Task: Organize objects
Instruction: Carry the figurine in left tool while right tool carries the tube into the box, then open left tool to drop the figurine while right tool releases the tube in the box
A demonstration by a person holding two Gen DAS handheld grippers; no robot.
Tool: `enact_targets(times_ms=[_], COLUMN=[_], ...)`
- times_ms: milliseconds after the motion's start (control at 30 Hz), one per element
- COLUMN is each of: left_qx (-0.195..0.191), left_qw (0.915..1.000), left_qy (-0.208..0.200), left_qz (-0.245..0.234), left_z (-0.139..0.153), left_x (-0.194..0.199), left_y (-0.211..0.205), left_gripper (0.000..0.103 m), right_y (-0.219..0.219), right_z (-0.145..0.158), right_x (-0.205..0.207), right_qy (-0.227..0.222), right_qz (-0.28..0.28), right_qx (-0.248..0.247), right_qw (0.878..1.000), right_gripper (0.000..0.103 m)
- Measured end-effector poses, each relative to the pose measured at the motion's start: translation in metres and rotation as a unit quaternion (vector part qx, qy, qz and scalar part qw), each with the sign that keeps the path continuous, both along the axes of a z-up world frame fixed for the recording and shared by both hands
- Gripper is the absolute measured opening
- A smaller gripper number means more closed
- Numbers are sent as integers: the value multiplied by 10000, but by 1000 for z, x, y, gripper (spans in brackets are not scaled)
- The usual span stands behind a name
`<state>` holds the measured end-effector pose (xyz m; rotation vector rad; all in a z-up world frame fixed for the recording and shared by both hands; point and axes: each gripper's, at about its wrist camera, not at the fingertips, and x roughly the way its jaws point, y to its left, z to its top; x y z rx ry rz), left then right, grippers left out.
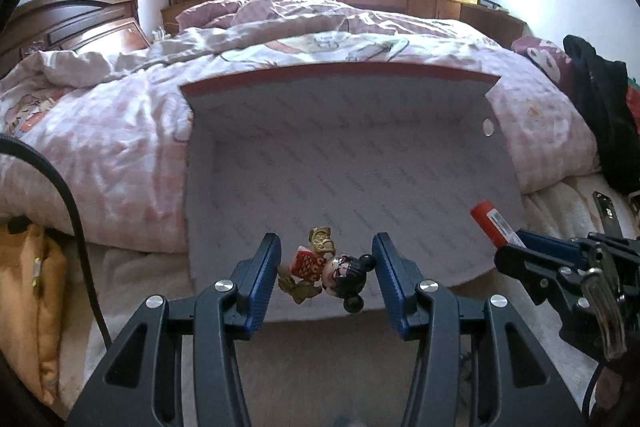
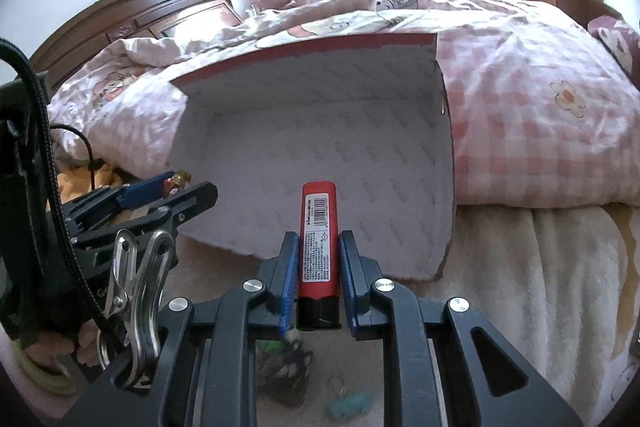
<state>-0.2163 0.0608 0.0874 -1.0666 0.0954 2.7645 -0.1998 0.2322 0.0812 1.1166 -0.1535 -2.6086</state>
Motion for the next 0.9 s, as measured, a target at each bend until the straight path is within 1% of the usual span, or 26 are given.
enact_targets(times_ms=[167, 300, 467, 600, 633, 667, 700, 733, 800, 900], left_qx=[-110, -69, -105, -64, -66, -56, -47, -43, -75, -138], left_qw=[9999, 9999, 9999, 9999, 9998, 9998, 9997, 9997, 9997, 9997], left_qy=[-21, -85, -81, -123, -152, -191, -216, -233, -226, -196], left_qz=[-59, -22, 31, 86, 98, 87, 74, 56, 50, 68], left_z=[-14, -23, -36, -43, -45, -46, -47, -48, -47, -43], left_x=[-26, -42, -52, -56, -56, -57, -56, -56, -53, -49], left_y=[5, 4, 3, 3, 4, 5, 5, 6, 8, 10], left_gripper=[48, 48, 48, 48, 49, 52, 56, 57, 60, 64], right_y=[1, 5, 3, 1, 1, 2, 1, 1, 2, 2], right_z=[-9, -17, -26, -33, -34, -34, -34, -34, -32, -29], right_x=[-21, -34, -40, -44, -43, -43, -44, -44, -43, -41], right_qy=[78, 79, 47, -6, -10, -7, -5, -7, 7, 43], right_qz=[-61, -167, -172, -153, -149, -140, -129, -125, -129, -109], right_qx=[162, 187, 256, 298, 278, 253, 223, 208, 187, 200], right_qw=[9998, 9997, 9995, 9994, 9995, 9996, 9997, 9997, 9997, 9997], right_gripper=[21, 21, 21, 21, 21, 21, 22, 24, 30, 35])
